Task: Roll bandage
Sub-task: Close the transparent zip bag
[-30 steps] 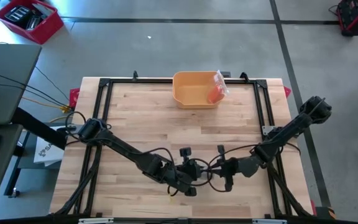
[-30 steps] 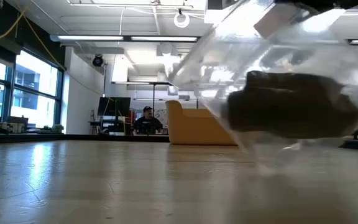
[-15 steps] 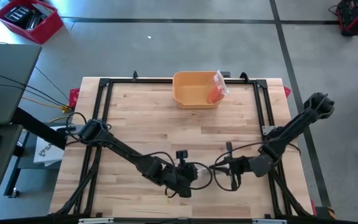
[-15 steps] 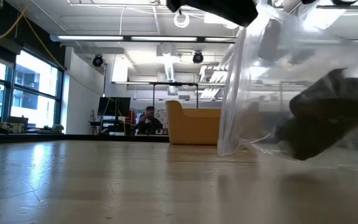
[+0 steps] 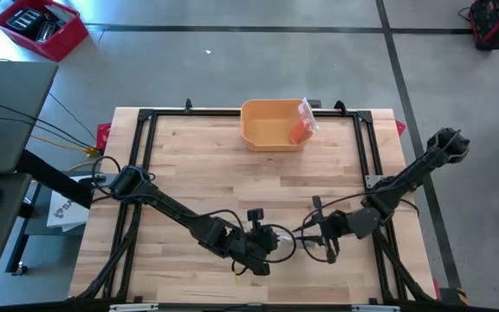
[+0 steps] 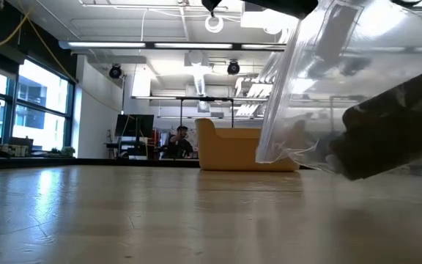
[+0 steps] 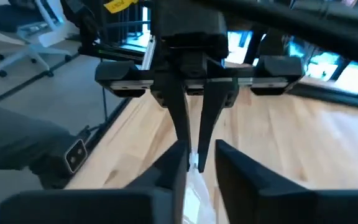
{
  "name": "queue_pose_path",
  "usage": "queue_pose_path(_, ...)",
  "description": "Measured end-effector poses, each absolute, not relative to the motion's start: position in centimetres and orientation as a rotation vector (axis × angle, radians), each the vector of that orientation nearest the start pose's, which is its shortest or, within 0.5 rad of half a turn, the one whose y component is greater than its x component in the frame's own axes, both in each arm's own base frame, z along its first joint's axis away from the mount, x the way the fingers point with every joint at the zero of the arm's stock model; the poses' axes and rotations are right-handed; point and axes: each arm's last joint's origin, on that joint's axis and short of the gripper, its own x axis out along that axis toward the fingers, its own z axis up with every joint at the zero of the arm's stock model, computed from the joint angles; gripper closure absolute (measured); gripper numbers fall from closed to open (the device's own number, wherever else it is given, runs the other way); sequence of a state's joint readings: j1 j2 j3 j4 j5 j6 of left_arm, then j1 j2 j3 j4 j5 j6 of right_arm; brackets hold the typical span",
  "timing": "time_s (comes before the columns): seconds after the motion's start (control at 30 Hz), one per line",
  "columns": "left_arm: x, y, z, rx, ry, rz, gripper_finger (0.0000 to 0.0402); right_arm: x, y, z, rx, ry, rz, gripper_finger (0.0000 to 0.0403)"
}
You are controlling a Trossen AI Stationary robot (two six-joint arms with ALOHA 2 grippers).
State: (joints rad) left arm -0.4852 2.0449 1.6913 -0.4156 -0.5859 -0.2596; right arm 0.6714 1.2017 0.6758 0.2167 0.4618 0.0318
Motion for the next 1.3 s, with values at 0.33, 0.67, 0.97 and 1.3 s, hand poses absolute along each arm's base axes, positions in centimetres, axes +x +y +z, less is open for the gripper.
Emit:
queue_pose_path(0.33,41.4,-19.8,24.7,0.132,0.625,0.180,0.0383,23.8,14.8,22.1,-0.095,0.325,0.217,0.0280)
queue_pose_path(0.67,41.3,-19.8,24.7,0.135,0.630,0.181,0.0383,24.5,15.6,20.9,-0.125,0.300,0.159,0.0394)
queue_pose_path(0.97,41.3,-19.8,24.8,0.102,0.612,0.194,0.0382,23.7,16.6,21.2,-0.170,0.259,0.077,0.0402)
queue_pose_path(1.3,40.9,-19.9,23.6,0.102,0.662,0.194,0.0382,22.5,16.8,23.1,-0.177,0.187,0.041,0.0402)
